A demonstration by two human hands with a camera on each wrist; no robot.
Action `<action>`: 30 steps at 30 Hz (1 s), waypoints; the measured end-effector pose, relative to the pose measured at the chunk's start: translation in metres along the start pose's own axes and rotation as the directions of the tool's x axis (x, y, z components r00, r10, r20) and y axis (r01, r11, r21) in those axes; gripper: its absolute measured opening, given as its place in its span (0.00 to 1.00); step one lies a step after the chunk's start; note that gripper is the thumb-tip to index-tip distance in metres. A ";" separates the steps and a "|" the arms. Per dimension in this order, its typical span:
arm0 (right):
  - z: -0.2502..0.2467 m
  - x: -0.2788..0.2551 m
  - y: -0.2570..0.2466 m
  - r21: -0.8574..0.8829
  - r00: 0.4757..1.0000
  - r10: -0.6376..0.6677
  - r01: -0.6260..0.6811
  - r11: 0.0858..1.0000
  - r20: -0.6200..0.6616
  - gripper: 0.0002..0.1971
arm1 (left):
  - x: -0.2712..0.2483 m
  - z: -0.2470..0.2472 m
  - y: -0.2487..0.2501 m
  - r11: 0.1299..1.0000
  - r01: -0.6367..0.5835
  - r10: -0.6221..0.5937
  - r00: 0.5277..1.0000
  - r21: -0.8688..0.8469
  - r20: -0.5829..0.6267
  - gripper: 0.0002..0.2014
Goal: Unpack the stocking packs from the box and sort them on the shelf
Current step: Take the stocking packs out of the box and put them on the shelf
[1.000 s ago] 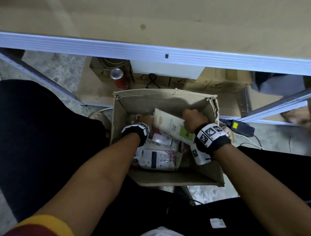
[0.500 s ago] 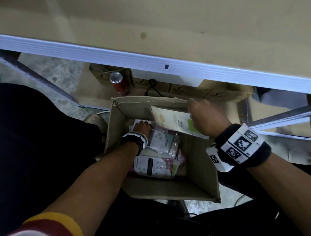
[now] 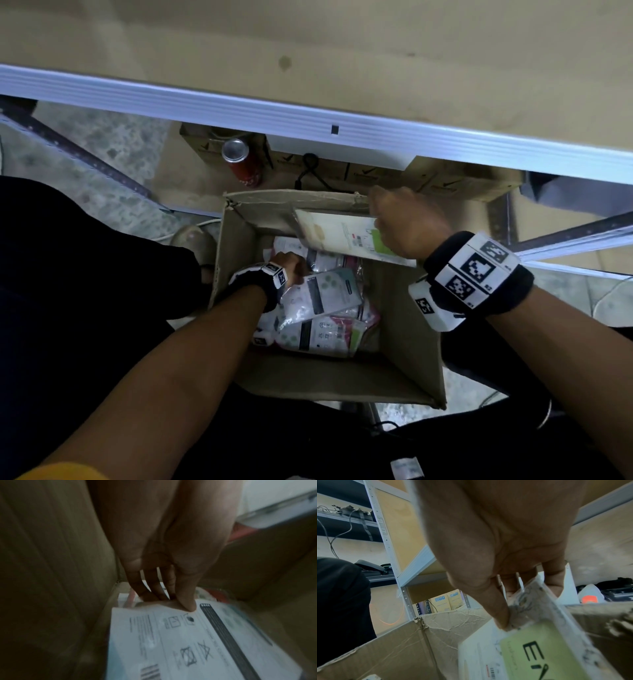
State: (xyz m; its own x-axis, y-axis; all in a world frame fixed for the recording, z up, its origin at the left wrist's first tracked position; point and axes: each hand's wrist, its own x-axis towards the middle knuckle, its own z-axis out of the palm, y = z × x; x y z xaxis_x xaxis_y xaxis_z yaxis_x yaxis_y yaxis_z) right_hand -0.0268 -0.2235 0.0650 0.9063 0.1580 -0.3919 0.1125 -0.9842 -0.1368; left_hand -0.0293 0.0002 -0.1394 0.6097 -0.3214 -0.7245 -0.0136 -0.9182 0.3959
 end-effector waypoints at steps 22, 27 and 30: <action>0.010 -0.018 0.002 0.065 0.995 0.082 -0.085 0.994 0.051 0.10 | -0.014 0.038 -0.008 0.928 -0.119 0.032 0.969 0.353 0.244 0.20; 0.017 -0.013 0.004 0.061 0.997 0.068 -0.070 0.996 0.037 0.10 | -0.012 0.048 -0.008 0.883 -0.119 -0.008 0.963 0.455 0.268 0.16; 0.019 -0.012 0.002 0.026 0.998 0.057 -0.057 0.998 0.027 0.09 | -0.014 0.049 -0.007 0.885 -0.126 -0.013 0.956 0.448 0.294 0.17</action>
State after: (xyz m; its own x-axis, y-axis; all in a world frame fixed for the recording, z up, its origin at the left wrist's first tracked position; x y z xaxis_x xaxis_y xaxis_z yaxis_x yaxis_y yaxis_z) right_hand -0.0454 -0.2258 0.0517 0.8999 0.1041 -0.4236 0.0496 -0.9892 -0.1377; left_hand -0.0762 -0.0005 -0.1595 0.3497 -0.3633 -0.8636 -0.4436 -0.8761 0.1889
